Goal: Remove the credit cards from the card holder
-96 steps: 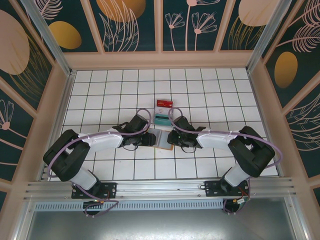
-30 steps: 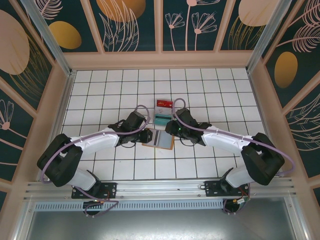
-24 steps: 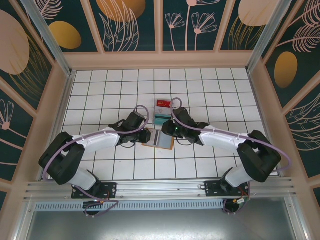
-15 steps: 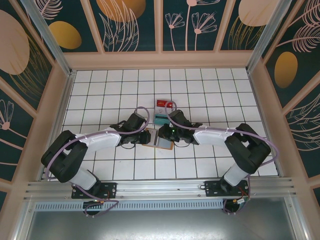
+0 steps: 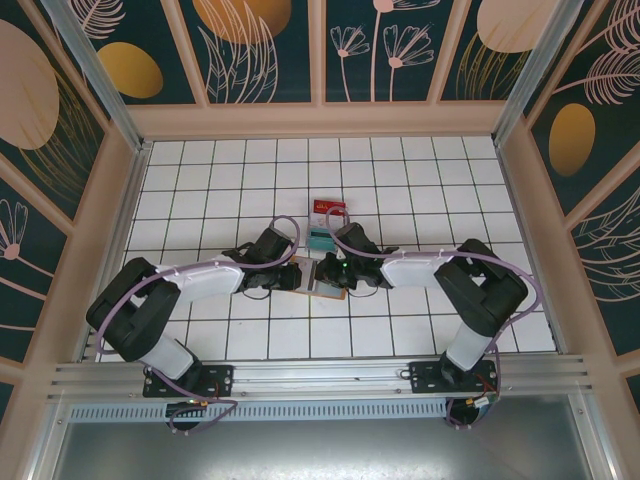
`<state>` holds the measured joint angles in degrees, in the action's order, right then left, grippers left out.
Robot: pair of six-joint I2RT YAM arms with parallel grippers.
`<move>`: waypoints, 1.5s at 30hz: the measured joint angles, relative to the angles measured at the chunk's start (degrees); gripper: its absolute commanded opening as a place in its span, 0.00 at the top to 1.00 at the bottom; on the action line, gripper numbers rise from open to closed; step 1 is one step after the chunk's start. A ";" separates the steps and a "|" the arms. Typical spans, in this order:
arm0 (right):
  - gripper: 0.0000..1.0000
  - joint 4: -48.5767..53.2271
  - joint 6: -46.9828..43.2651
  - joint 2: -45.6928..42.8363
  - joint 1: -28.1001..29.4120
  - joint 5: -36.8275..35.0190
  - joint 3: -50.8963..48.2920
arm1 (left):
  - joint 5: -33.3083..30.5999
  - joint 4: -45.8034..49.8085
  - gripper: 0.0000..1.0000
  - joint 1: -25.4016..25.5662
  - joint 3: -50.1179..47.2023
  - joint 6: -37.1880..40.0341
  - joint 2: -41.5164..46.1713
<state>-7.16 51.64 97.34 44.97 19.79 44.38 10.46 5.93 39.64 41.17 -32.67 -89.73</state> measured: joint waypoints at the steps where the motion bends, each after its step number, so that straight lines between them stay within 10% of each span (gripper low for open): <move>1: 0.85 0.00 0.00 0.17 -0.04 0.09 0.00 | 0.02 -0.11 0.84 0.00 0.00 0.00 -0.07; 35: 1.00 -0.42 -0.07 -1.09 -2.58 1.73 -2.80 | 0.81 -0.96 0.95 -0.33 0.20 -0.42 -1.09; 45: 0.81 -3.17 -0.17 -1.20 -2.56 2.21 -2.73 | 1.09 -0.98 0.94 -0.33 0.20 -0.39 -1.09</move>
<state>-10.33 51.46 96.14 42.41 22.00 41.65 11.55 4.95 39.31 41.36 -33.06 -90.83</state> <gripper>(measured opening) 0.190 0.067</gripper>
